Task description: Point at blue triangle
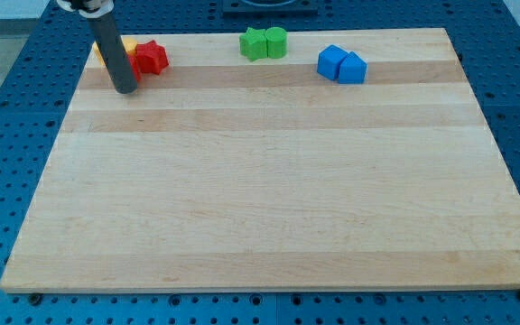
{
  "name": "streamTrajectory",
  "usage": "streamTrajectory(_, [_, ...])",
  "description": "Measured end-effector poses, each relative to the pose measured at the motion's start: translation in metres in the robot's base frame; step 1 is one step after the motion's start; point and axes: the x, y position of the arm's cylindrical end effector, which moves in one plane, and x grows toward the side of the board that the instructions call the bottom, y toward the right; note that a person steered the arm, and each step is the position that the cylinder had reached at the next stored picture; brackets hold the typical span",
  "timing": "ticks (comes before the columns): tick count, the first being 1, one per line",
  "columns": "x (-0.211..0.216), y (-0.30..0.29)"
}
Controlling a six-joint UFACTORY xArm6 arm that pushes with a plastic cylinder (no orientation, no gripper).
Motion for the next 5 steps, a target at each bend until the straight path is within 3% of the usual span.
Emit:
streamTrajectory(1, [0.006,0.003])
streamTrajectory(2, [0.046,0.058])
streamTrajectory(3, [0.070,0.146])
streamTrajectory(5, [0.071,0.300])
